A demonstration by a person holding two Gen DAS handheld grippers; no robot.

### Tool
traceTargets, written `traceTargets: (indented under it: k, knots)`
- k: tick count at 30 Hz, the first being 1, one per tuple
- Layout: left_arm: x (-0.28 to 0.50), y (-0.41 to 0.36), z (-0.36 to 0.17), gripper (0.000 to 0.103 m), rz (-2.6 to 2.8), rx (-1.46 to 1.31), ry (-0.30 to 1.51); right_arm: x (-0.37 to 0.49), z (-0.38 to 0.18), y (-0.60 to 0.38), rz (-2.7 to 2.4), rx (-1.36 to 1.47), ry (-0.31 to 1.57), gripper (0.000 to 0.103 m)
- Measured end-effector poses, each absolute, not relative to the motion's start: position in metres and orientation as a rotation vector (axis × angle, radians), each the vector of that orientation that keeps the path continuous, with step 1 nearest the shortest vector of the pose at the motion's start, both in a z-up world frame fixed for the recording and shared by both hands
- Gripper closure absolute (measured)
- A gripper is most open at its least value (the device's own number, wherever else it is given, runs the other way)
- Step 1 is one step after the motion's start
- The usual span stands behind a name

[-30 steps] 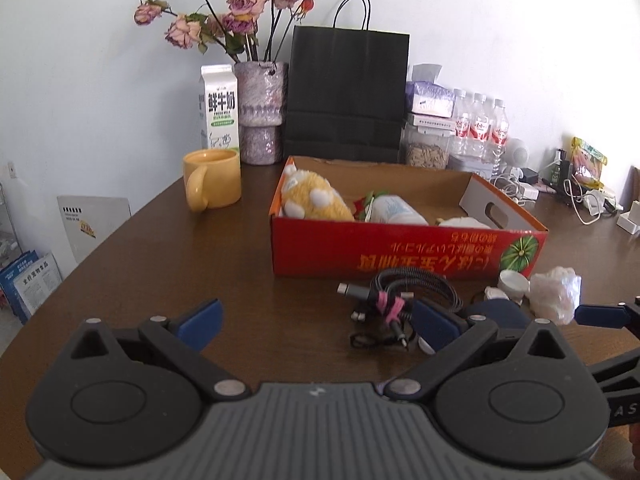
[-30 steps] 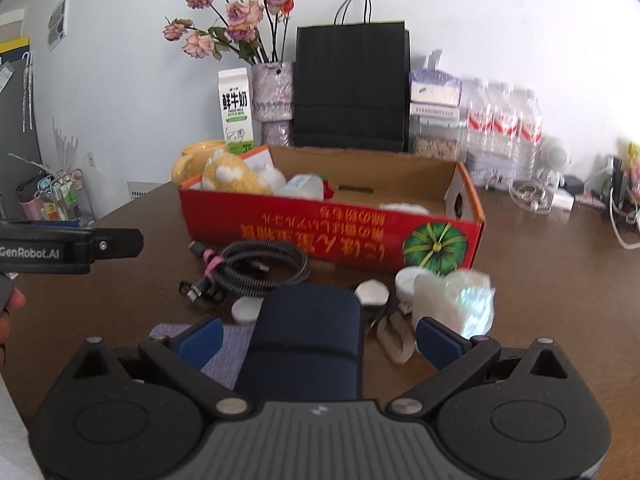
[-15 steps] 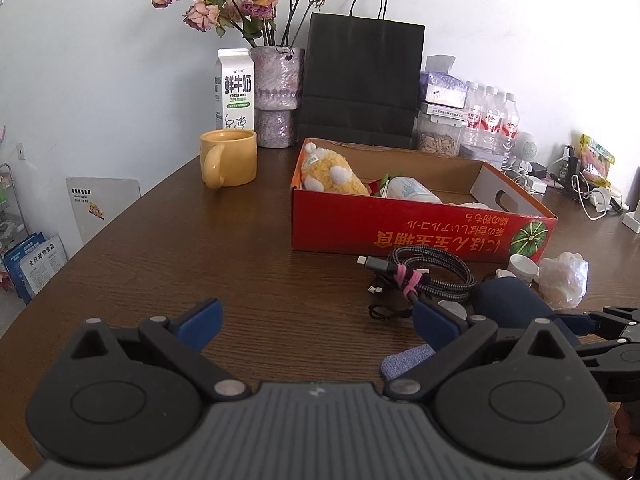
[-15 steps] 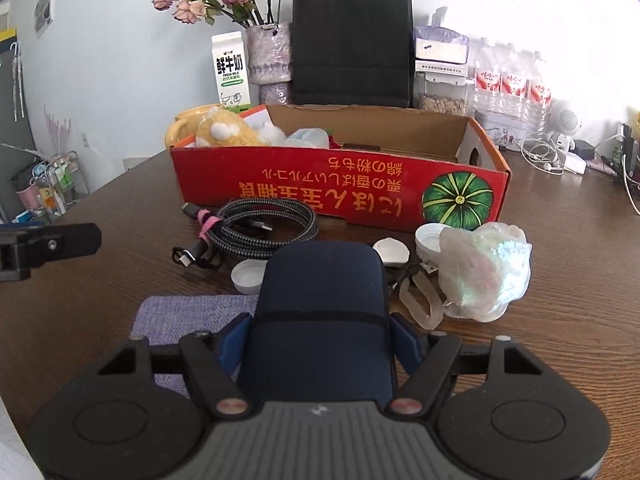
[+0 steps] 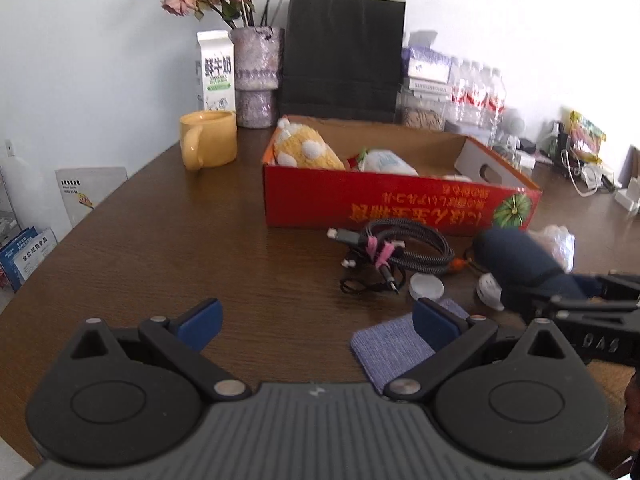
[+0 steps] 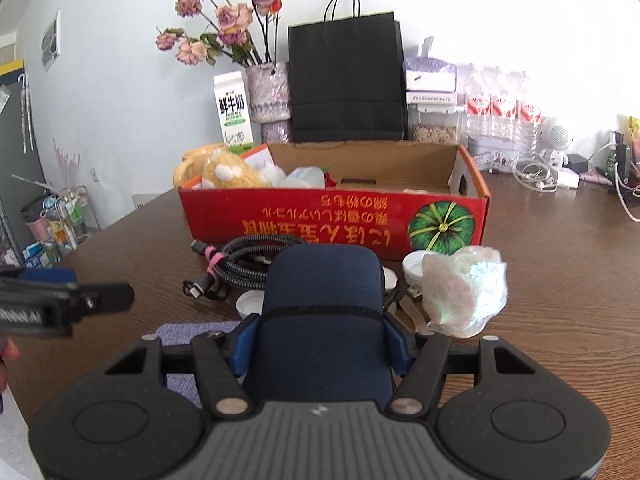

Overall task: Organize objects
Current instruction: 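Close the right tool on the navy pouch while the left tool grasps the blue-grey fabric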

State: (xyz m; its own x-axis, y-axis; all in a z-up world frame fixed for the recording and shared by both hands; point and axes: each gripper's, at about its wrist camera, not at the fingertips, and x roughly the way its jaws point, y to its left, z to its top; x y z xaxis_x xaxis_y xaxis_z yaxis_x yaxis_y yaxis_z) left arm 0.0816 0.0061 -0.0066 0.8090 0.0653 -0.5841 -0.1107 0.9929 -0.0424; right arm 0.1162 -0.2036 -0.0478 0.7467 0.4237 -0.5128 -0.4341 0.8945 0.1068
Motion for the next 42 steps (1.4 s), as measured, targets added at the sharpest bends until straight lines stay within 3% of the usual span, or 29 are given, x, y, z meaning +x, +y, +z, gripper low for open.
traceTargets:
  k: [14,30,36,42]
  knots:
    - [0.090,-0.045,-0.029,0.000,-0.003,-0.071,0.788,0.103,-0.037,-0.242,0.459,0.008,0.475,0.041]
    - [0.074,-0.075,-0.048,0.003,0.017,-0.001,0.731,0.093,-0.046,-0.257,0.495,0.060,0.476,0.041]
    - [0.064,-0.074,-0.046,0.021,0.003,0.005,0.692,0.088,-0.046,-0.256,0.503,0.067,0.478,0.041]
    - [0.055,-0.074,-0.043,0.064,-0.016,0.005,0.666,0.085,-0.045,-0.254,0.501,0.065,0.476,0.041]
